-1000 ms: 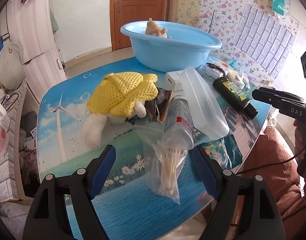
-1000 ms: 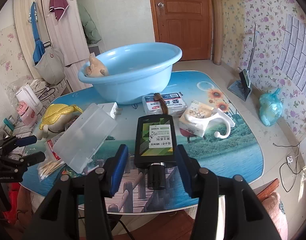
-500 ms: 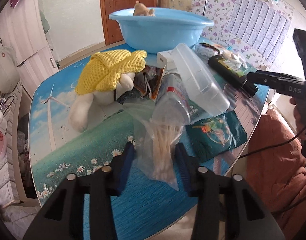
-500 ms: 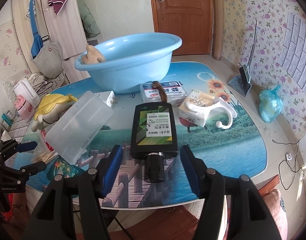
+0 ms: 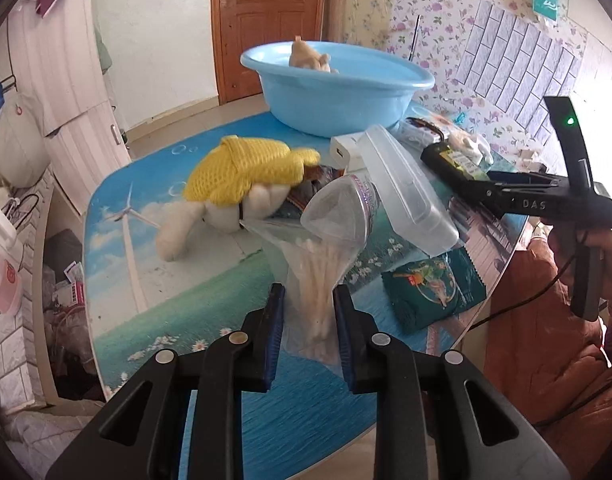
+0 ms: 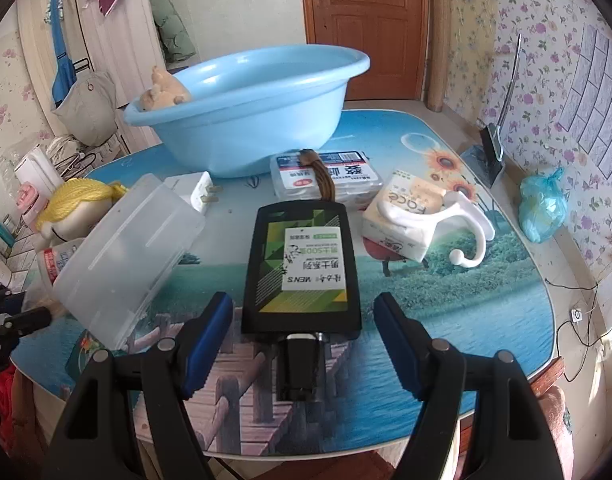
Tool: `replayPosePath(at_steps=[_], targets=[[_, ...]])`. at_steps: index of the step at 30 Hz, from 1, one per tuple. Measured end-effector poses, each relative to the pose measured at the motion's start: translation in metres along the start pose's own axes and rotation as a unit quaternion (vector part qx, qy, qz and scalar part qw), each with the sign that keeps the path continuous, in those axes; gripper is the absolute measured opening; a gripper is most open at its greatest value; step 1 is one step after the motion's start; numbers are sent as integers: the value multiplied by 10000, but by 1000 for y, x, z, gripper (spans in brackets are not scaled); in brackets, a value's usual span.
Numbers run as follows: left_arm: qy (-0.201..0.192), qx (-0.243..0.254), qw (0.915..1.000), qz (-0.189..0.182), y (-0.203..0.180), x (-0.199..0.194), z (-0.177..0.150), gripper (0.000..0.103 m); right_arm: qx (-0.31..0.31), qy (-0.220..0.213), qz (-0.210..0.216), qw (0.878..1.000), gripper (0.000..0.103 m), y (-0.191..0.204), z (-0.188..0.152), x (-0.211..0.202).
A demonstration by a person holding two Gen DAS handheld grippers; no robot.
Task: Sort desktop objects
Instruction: 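Move the left gripper to the cotton swab bag while the right grasps the black box, then grasp the cotton swab bag with the left gripper and lift it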
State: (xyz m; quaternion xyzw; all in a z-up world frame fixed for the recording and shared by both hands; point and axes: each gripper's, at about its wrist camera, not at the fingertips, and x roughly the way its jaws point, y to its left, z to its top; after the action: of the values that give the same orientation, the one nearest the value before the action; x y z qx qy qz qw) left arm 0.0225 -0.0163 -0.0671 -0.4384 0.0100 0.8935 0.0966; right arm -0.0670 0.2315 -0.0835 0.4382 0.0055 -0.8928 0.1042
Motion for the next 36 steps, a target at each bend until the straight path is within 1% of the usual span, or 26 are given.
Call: replayPosePath(at_steps=[5,6,7,9,13,17,24,27,30,32,33,34,36], targets=[[-41,-14,10000,47,6,-6,3,23,-82,87,12,9999,72,2,-3,7],[-30,-17,10000,66,7,-6,2,23,-163,60,-25,9998,70,4,-4,7],[-20,-24,10000,85,8,-6,2,23,-284,19,-62,9996,60,7,-5,6],[24,-30,9999,102,10,-4,1,24,-417,11,-65,9991,60,10,-7,5],[188,-31,9998,114,11,3,-6,25,-582,53,124,9982,60,14,-13,-1],[343,-40,9993,151,10,13,-12,27,-767,89,163,9969,60,16,-21,-9],[349,3,9992,180,9,22,-11,39,-883,215,173,9957,60,16,-32,-24],[280,50,9993,224,6,25,-9,49,-929,229,116,9953,60,14,-34,-26],[155,28,9996,219,3,31,-5,53,-870,247,126,9958,60,13,-34,-25],[110,26,9997,219,2,34,-3,53,-804,244,160,9963,61,12,-34,-24],[111,12,9997,215,2,34,-2,51,-774,234,173,9966,61,12,-34,-24],[94,-8,9998,173,2,34,-1,44,-745,218,189,9968,61,12,-33,-24],[73,-6,9998,171,1,32,-2,36,-698,184,204,9972,61,12,-32,-24]])
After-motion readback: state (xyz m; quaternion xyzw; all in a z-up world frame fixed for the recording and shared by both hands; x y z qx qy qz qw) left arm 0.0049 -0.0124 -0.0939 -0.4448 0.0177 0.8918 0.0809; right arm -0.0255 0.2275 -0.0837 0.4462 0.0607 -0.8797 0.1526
